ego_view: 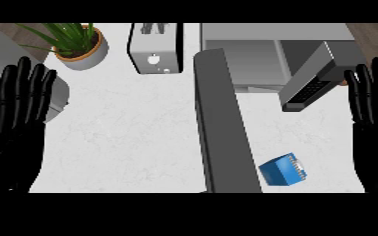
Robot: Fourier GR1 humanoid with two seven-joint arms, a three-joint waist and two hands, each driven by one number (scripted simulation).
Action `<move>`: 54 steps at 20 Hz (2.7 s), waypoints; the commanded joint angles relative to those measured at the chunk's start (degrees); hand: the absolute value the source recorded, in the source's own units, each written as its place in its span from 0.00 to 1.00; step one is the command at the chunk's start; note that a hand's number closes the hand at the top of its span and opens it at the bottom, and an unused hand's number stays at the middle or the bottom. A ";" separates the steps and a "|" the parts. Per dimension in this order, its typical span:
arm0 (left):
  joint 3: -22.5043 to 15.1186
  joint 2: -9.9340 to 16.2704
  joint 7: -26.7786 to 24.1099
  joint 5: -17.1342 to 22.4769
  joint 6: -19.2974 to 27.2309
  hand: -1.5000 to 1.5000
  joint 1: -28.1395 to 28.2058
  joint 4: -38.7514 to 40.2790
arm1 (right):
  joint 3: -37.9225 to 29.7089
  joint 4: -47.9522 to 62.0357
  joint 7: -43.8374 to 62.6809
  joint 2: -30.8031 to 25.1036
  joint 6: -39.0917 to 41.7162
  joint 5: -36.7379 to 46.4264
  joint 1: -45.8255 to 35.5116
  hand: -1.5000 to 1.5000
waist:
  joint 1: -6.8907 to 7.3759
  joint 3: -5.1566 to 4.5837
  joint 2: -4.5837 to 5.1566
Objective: Pick up the milk, place it into the microwave and close the microwave
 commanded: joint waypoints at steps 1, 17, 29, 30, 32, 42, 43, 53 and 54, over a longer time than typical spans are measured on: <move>-1.80 -0.44 -3.78 -2.89 -0.86 0.00 3.58 0.05 | 0.96 -2.81 1.10 0.80 -0.45 0.97 0.84 0.00 | -0.31 -0.17 0.83; -23.99 -3.98 -6.62 -3.55 18.57 0.00 10.14 6.99 | 21.92 -17.36 -14.86 2.86 2.18 6.33 47.57 0.00 | -1.60 -0.13 0.49; -37.20 -3.99 -15.86 -6.45 27.25 0.00 16.89 11.88 | 17.95 0.54 -31.66 3.65 0.20 5.53 47.58 0.00 | -0.40 -0.15 0.75; -35.45 -3.99 -18.52 -3.99 30.69 0.00 11.80 17.68 | 15.61 0.49 -36.19 1.02 1.75 3.93 52.87 0.00 | -1.08 -0.16 0.75; -36.53 -3.99 -21.32 -4.21 30.34 0.00 15.42 16.81 | 16.67 3.49 -37.55 2.94 -0.31 5.31 50.39 0.00 | -0.67 -0.17 0.77; -38.78 -1.84 -23.59 0.16 28.46 0.00 17.31 16.85 | 11.66 17.59 -39.06 4.29 -2.52 2.73 39.83 0.00 | -0.45 -0.18 0.83; -36.98 -2.87 -23.92 0.36 28.12 0.00 14.80 20.51 | 8.87 21.37 -37.33 3.90 -2.81 2.13 34.30 0.00 | -0.37 -0.17 0.89; -35.73 2.43 -24.62 4.36 25.44 0.00 20.32 13.14 | 2.89 31.96 -40.34 2.58 -5.80 1.54 25.63 0.00 | -0.33 -0.17 0.84; -34.77 2.44 -22.62 4.41 25.52 0.00 19.04 12.46 | 0.10 36.96 -41.99 1.78 -5.68 0.69 22.18 0.00 | -0.28 -0.16 0.86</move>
